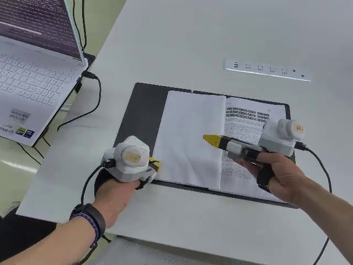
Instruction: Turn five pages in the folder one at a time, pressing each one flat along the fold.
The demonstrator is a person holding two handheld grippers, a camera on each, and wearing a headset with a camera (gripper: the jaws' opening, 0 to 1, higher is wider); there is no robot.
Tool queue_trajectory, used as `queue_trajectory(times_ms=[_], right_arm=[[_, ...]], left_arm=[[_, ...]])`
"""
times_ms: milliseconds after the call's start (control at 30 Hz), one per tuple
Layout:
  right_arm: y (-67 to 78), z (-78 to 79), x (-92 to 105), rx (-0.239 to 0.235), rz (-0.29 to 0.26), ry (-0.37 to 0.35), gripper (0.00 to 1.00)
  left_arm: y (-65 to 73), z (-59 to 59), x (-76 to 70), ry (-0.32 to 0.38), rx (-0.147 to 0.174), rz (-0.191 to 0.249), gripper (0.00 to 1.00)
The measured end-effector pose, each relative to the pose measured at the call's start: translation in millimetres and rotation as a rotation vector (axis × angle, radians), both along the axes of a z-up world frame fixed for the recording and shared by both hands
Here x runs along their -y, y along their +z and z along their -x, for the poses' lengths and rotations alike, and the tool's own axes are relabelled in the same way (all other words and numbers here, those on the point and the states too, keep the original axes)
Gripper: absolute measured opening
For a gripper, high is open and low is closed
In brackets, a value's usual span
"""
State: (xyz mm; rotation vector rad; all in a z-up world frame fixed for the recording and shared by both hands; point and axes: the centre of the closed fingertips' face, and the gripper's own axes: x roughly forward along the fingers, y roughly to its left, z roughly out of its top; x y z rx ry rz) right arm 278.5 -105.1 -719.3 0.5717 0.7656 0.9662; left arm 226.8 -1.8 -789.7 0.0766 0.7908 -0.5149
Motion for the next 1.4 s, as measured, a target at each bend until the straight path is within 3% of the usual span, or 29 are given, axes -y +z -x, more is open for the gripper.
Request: queue_trajectory(times_ms=[133, 433, 567, 767, 867, 1100, 1400], right_arm=[[-5.0, -4.3, 2.6, 0.022, 0.025, 0.006, 0.31], [-22.8, -24.1, 10.3, 0.034, 0.054, -0.021, 0.19], [-28.7, -41.4, 15.9, 0.026, 0.046, -0.060, 0.15], [-34.4, -63.6, 22.0, 0.048, 0.049, -0.108, 0.08], [-41.0, -69.3, 26.6, 0.087, 0.099, -0.100, 0.00], [-40.4, -70.4, 28.2, 0.102, 0.053, -0.093, 0.00], [-40.4, -96.1, 29.8, 0.100, 0.037, -0.169, 0.00]], left_arm=[[-0.2, 0.8, 0.7, -0.036, 0.020, -0.046, 0.00], [0.0, -0.4, -1.2, -0.013, 0.017, -0.028, 0.00], [0.1, -0.2, -0.9, 0.005, 0.007, -0.012, 0.00], [0.4, -1.0, -0.5, 0.009, 0.013, -0.006, 0.00], [0.5, -1.1, 0.3, -0.001, 0.021, -0.023, 0.00], [0.6, -1.5, 0.4, 0.012, 0.014, -0.014, 0.00], [1.2, -1.8, 0.7, 0.019, 0.010, -0.003, 0.00]])
